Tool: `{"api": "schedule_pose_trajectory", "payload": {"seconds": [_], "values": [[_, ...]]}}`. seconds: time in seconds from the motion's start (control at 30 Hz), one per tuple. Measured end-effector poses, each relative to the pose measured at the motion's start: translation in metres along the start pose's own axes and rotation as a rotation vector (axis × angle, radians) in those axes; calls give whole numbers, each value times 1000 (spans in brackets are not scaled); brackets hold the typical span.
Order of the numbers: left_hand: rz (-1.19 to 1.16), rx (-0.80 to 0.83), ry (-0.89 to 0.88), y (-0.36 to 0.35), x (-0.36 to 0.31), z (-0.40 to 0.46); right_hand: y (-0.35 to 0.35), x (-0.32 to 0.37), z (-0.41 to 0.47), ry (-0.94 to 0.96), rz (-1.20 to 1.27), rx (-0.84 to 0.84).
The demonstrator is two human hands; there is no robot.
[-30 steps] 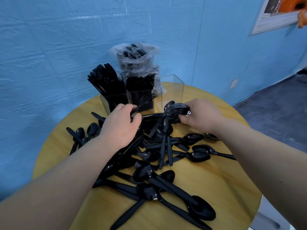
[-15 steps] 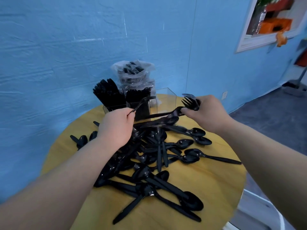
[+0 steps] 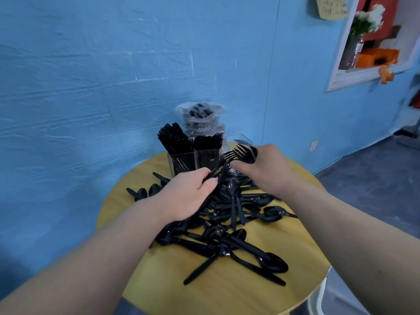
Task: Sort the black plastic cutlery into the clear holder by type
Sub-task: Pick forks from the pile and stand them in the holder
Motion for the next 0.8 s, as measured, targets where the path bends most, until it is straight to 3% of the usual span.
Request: {"api": "schedule_pose_trajectory", "payload": {"seconds": [0.17, 0.53, 0.67, 0.8], "values": [[74, 1, -25, 6, 3, -12, -4, 14, -10, -26, 72, -26], [-58, 44, 9, 2, 14, -23, -13, 21, -16, -46, 144, -143], [-13, -43, 56, 7, 23, -23, -9, 8, -18, -191, 246, -128], [-17, -97, 134, 10, 29, -24, -1, 4, -21, -209, 173, -133]]}}
Point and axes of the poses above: each hand's wrist, its own z-axis towards the middle knuckle, its own y-axis out of the back of the hand, x = y × z, the point moved 6 cm from there along z, towards the middle knuckle, and after that the axes turned 11 degrees about z, right-handed, at the moved point
